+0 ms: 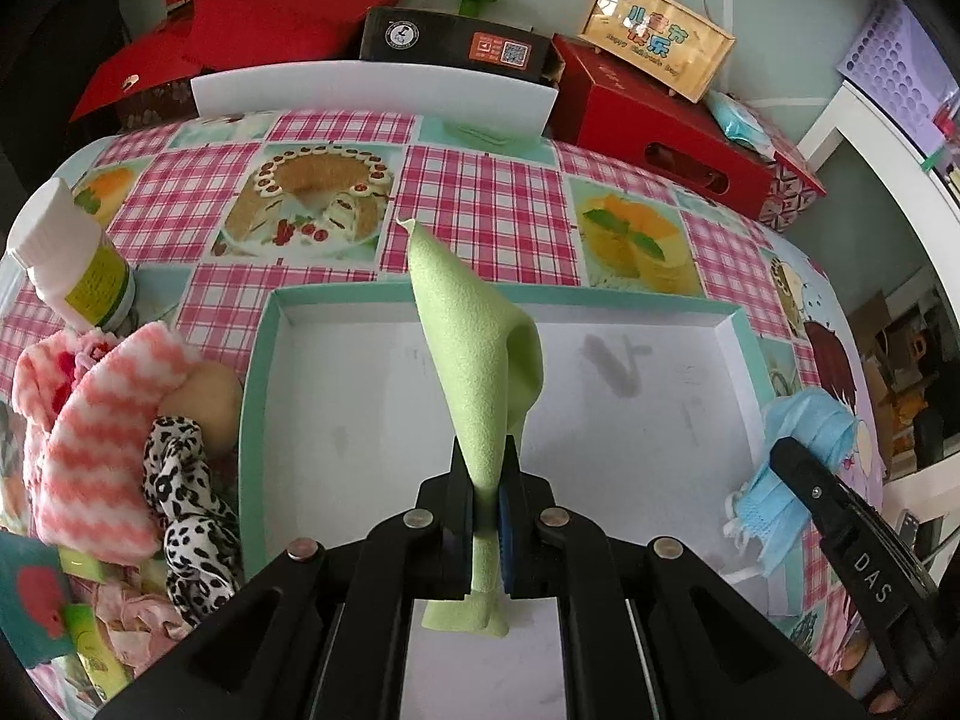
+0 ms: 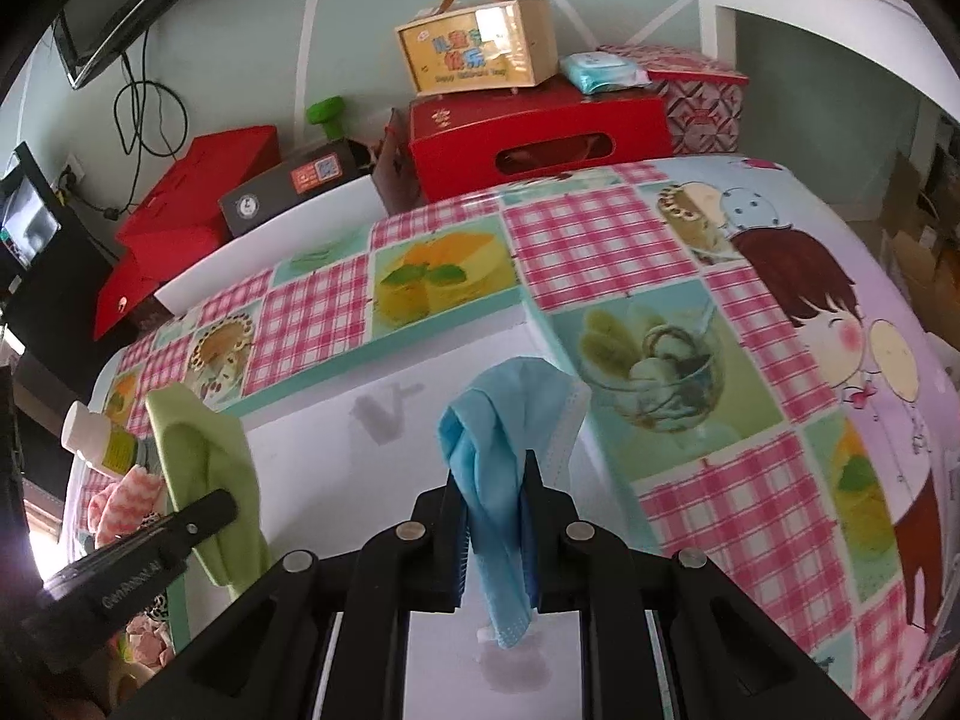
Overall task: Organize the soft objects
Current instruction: 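Lift and carry the mask with the right tool while the left tool carries the green cloth over the tray, then open the right tool dropping the mask into the tray while the left tool releases the cloth, then move both tools back from the tray to the pile of soft items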
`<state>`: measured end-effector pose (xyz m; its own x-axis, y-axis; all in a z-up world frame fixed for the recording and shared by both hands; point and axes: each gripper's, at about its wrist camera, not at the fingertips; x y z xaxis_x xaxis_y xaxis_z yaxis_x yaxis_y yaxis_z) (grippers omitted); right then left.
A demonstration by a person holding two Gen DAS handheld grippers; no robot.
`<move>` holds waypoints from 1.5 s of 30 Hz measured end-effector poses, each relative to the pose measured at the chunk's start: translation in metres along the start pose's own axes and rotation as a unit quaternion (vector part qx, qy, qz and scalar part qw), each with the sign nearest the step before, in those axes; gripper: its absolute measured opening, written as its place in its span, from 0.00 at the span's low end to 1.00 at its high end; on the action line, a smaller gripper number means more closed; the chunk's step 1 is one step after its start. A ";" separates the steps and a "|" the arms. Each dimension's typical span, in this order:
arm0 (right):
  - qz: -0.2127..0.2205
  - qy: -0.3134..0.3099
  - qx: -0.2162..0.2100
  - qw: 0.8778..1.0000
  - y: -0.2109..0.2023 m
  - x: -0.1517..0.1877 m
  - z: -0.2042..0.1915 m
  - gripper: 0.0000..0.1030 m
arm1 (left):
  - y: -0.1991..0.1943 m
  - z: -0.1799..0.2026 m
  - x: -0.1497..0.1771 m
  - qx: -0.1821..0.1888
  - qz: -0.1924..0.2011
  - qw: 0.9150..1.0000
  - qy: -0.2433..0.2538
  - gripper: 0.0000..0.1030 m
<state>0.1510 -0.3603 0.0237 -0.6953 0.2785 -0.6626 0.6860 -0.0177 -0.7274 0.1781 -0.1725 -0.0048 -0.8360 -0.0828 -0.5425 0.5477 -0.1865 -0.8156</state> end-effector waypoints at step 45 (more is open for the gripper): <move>-0.002 -0.087 0.085 0.993 -0.009 0.002 -0.030 0.94 | -0.031 -0.051 -0.012 -0.094 0.054 0.993 -0.039 0.95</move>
<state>0.1500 -0.3307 0.0343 -0.7345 0.1085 -0.6699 0.6474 -0.1838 -0.7397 0.1725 -0.1159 0.0170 -0.7682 -0.1687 -0.6176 0.6247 0.0134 -0.7807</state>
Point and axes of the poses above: each gripper's, at about its wrist camera, not at the fingertips, and y roughly the way its jaws point, z to its right, x to its underside, and after that the axes turned 8 degrees about z, right-handed
